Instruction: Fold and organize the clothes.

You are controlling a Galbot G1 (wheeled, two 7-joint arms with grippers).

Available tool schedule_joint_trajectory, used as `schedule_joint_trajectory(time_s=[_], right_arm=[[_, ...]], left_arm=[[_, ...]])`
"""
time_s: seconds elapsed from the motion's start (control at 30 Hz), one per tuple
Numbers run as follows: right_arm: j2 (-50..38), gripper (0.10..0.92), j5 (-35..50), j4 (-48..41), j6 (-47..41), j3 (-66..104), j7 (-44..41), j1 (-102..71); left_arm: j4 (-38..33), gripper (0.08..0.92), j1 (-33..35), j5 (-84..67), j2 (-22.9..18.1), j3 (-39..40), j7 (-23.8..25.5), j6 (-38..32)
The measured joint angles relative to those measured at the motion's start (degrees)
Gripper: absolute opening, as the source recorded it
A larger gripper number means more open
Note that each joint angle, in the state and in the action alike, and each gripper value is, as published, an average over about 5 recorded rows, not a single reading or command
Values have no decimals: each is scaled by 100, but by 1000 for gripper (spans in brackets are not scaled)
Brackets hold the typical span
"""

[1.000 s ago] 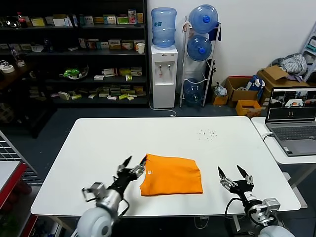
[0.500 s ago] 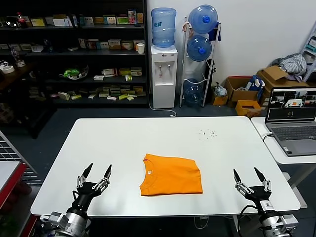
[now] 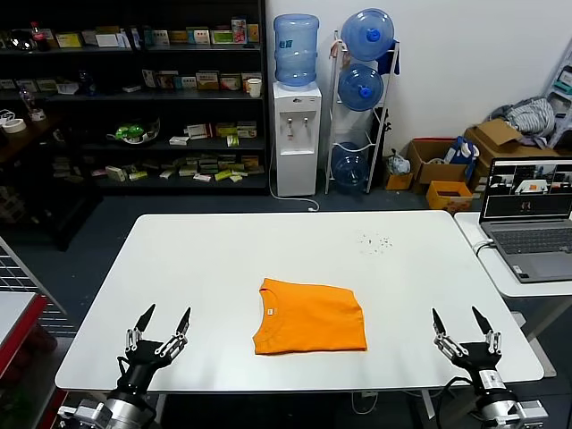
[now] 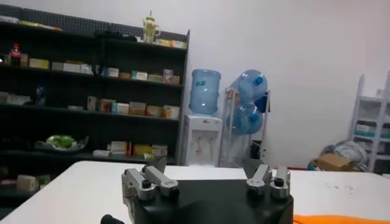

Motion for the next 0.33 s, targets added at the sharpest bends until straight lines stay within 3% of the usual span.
schedule_joint_trajectory(time_s=[0.33], right_arm=[[96,823,-78,-18,95,51,-6,-4]], left_arm=[[-94,823,108,46,-135,-84,-13,-40]])
